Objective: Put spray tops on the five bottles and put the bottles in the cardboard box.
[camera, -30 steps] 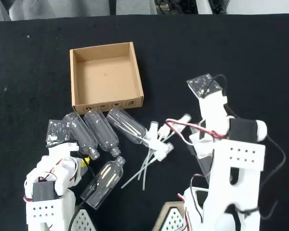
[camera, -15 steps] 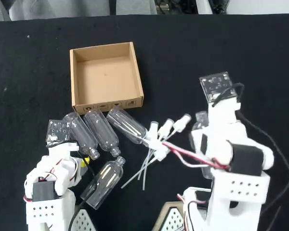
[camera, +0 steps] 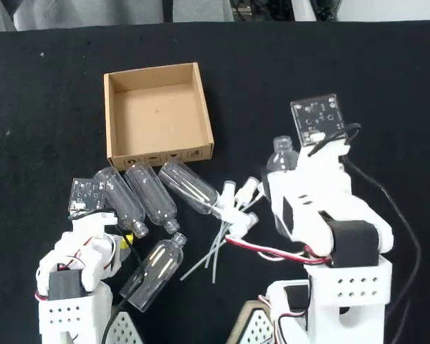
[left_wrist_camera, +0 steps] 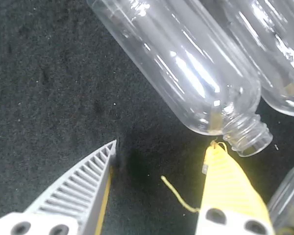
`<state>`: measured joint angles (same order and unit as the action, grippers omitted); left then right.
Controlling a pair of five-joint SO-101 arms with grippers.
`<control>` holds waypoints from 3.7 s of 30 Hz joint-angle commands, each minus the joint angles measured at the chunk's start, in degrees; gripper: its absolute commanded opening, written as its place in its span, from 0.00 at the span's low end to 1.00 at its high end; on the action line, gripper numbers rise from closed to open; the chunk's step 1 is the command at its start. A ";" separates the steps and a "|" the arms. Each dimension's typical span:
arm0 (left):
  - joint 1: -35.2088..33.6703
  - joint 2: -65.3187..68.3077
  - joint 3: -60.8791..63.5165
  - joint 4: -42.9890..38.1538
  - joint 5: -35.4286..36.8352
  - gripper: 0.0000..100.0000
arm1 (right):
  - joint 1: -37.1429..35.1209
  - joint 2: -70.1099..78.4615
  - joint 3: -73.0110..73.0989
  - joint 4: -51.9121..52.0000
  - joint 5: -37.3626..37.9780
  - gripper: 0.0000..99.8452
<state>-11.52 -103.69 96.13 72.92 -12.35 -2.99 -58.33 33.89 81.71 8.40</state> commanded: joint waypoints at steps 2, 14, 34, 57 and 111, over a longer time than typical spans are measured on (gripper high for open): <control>-0.57 -0.88 0.75 0.35 -0.35 0.27 | -1.23 -1.63 4.18 -7.21 -1.76 0.02; -5.49 -0.79 -5.49 2.11 -0.18 0.27 | 2.81 -12.88 12.70 -11.96 -1.76 0.02; -10.59 -0.88 -11.30 1.67 -0.53 0.27 | 8.18 -23.96 20.44 -12.92 -1.49 0.02; -7.60 -0.79 -20.62 -8.70 -0.18 0.27 | 17.32 -24.84 21.32 -14.77 -4.22 0.02; 36.53 49.76 -48.84 -11.69 -4.22 0.35 | 27.25 -24.84 23.43 -19.69 -9.49 0.02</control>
<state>24.44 -59.03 53.14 62.37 -15.78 22.86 -81.80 57.54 63.78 -0.84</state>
